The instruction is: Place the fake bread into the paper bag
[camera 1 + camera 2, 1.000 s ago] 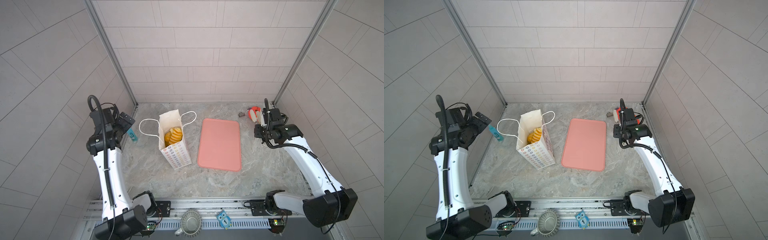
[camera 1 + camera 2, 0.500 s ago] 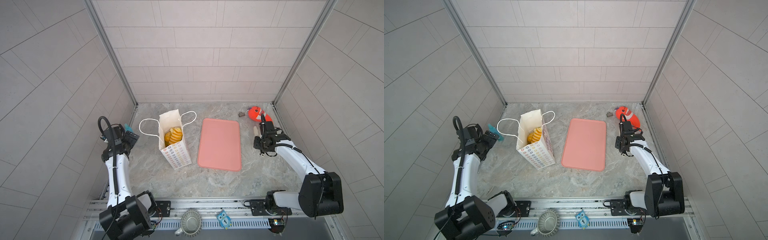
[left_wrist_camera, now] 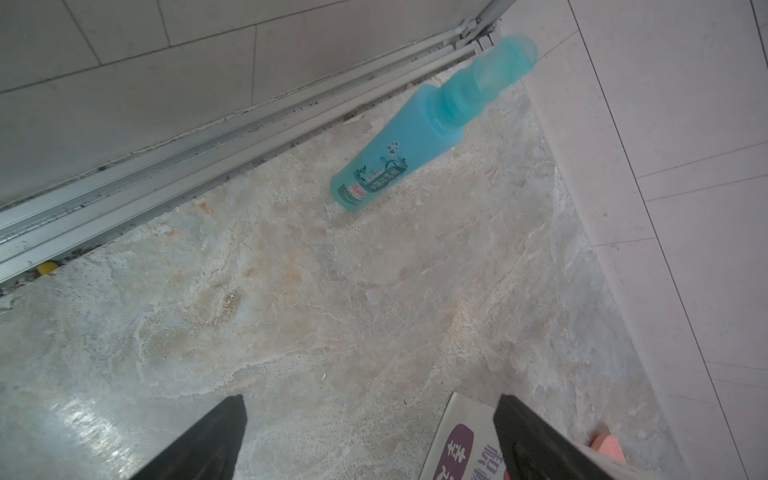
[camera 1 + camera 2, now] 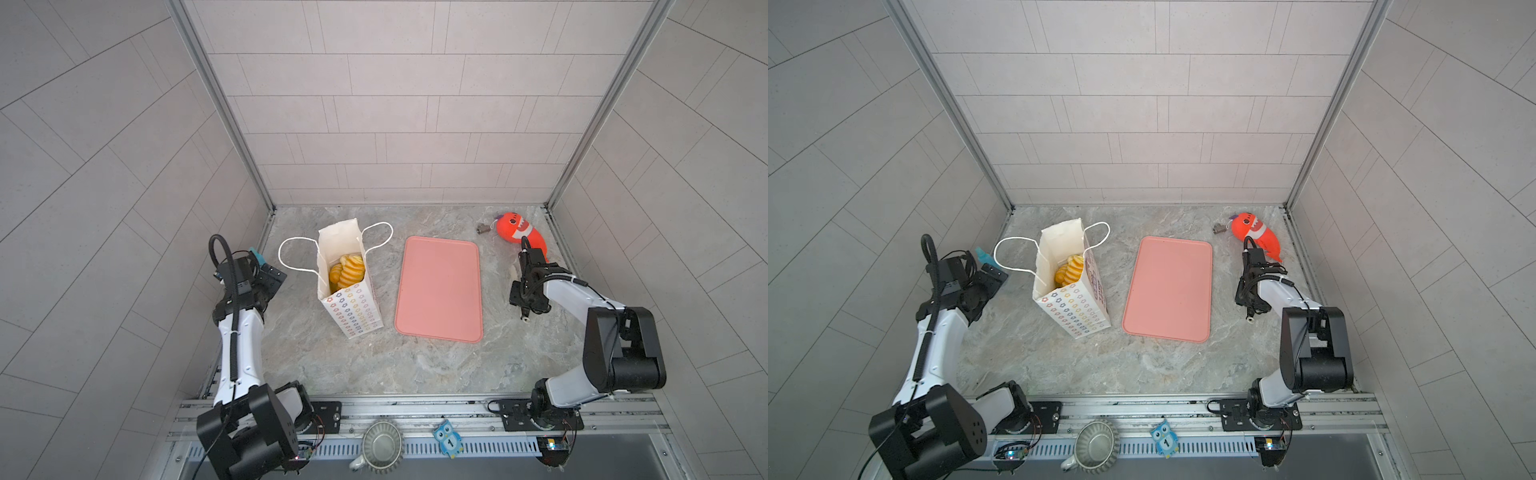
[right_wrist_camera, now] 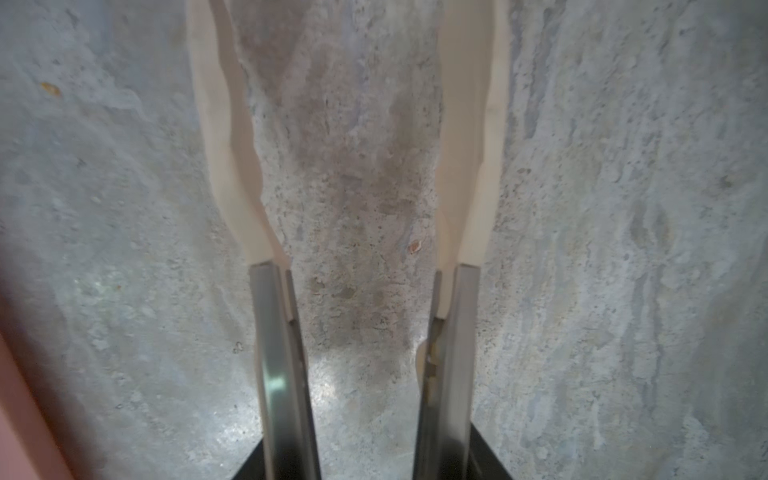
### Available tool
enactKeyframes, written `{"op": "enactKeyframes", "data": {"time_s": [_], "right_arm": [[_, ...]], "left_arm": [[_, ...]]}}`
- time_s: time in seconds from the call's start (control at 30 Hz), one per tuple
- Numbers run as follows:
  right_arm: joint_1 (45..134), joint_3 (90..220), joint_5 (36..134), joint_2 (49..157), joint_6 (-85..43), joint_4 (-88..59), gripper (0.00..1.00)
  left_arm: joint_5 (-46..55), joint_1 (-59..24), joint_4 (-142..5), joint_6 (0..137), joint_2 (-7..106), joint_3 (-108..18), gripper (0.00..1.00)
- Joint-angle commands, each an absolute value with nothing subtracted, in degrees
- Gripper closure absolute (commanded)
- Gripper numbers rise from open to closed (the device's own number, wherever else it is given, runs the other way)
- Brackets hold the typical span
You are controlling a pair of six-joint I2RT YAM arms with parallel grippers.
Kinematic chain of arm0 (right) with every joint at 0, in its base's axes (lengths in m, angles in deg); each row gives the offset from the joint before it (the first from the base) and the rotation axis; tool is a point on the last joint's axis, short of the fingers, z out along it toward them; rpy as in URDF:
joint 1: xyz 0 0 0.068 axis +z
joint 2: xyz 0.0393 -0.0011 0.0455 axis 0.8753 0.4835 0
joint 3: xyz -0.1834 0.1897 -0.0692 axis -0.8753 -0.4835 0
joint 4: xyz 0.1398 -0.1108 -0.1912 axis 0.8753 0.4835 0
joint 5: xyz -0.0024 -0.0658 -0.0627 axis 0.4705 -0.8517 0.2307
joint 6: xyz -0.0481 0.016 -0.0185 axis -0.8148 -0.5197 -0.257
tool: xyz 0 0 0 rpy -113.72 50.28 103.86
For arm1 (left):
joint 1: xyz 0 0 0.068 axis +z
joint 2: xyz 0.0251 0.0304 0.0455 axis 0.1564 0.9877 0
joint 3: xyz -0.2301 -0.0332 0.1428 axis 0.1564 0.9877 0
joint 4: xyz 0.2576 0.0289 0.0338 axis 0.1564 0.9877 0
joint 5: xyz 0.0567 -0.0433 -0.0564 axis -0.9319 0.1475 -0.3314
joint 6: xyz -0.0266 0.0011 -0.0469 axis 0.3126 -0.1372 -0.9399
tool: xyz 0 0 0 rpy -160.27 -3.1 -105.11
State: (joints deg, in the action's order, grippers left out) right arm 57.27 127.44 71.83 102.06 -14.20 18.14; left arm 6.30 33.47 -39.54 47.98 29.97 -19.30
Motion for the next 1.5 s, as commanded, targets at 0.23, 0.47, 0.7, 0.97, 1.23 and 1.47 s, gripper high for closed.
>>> {"op": "enactKeyframes", "data": {"time_s": [0.23, 0.47, 0.7, 0.97, 1.23, 1.47], "right_arm": [[55.3, 127.7, 73.5, 101.2, -12.9, 19.4, 0.22], [55.3, 129.4, 72.0, 97.8, -12.6, 21.0, 0.01], [55.3, 129.9, 70.5, 89.5, -12.9, 20.3, 0.01], [55.7, 120.4, 66.4, 71.8, -7.7, 0.4, 0.01], [56.6, 101.3, 62.8, 62.2, -19.1, -33.9, 0.01], [60.8, 103.1, 53.2, 73.2, -28.4, -29.7, 0.01]], "left_arm": [[4.6, 28.4, -37.5, 49.8, 37.1, -20.5, 0.01], [8.1, 28.2, -27.4, 51.2, 51.4, -29.4, 0.00], [9.2, 27.2, -33.9, 48.3, 49.6, -25.6, 0.00], [-1.2, 22.6, -45.6, 53.9, 41.1, -20.2, 0.00], [-9.1, 18.8, -57.4, 62.6, 37.8, -14.2, 0.00], [-18.0, 10.7, -71.6, 70.9, 37.7, -8.9, 0.00]]}}
